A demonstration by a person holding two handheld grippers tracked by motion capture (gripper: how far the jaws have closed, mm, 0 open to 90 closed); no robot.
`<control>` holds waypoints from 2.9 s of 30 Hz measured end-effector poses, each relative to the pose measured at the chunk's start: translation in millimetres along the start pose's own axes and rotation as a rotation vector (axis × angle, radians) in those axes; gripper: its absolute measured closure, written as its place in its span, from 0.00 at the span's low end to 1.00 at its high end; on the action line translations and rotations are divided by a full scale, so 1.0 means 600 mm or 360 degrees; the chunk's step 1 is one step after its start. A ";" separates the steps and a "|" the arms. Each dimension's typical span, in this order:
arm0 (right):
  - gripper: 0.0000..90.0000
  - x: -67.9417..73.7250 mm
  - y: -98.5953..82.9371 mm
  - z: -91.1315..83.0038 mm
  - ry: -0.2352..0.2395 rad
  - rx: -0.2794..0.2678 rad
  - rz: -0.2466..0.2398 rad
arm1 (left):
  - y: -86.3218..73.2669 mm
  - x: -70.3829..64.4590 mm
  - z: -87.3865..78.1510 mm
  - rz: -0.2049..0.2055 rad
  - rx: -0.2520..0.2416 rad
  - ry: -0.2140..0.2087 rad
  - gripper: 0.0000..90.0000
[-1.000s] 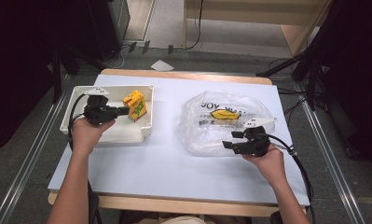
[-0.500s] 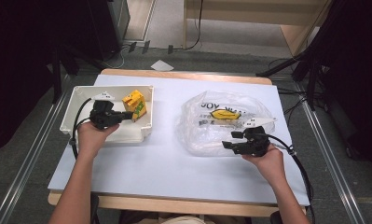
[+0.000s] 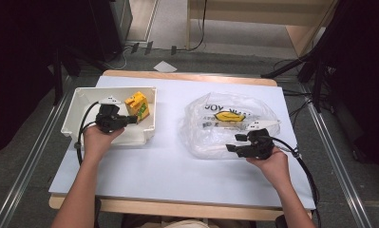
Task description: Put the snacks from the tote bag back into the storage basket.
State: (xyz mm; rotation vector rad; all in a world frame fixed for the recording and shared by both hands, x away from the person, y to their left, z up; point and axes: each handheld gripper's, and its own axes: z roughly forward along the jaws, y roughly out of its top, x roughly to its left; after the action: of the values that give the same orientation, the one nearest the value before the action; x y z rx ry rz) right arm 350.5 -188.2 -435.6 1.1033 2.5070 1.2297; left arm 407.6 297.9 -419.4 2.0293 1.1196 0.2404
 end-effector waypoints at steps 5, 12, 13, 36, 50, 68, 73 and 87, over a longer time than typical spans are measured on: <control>0.45 0.000 0.000 -0.001 -0.0005 -0.0001 -0.0001 | -0.001 0.007 0.009 -0.0016 0.0011 0.0006 1.00; 0.45 0.000 -0.001 0.003 -0.0004 0.0016 -0.0010 | 0.000 0.011 0.010 -0.0016 0.0005 0.0009 1.00; 0.45 0.000 -0.001 0.003 -0.0006 0.0016 -0.0011 | -0.001 0.012 0.011 -0.0014 0.0008 0.0019 1.00; 0.45 0.000 -0.001 0.004 -0.0013 0.0026 -0.0008 | -0.003 0.048 0.018 -0.0117 -0.0003 0.0085 1.00; 0.45 0.000 -0.001 0.005 -0.0009 0.0021 -0.0010 | 0.007 0.065 0.029 -0.0163 -0.0008 0.0135 1.00; 0.45 -0.002 -0.001 0.002 -0.0014 0.0001 -0.0016 | 0.019 0.023 0.000 -0.0150 0.0052 -0.0021 0.86; 0.45 -0.003 -0.002 0.003 -0.0012 0.0007 -0.0021 | 0.025 0.002 -0.008 -0.0114 0.0060 -0.0071 0.78; 0.45 -0.004 -0.001 -0.002 -0.0007 -0.0017 -0.0016 | 0.037 -0.048 -0.007 -0.0033 0.0108 -0.0147 0.59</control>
State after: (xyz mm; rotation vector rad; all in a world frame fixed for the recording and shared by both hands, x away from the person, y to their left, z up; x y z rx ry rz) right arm 351.5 -190.8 -435.4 1.0879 2.4967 1.2356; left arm 402.3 271.0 -394.8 2.0657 1.1040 0.0984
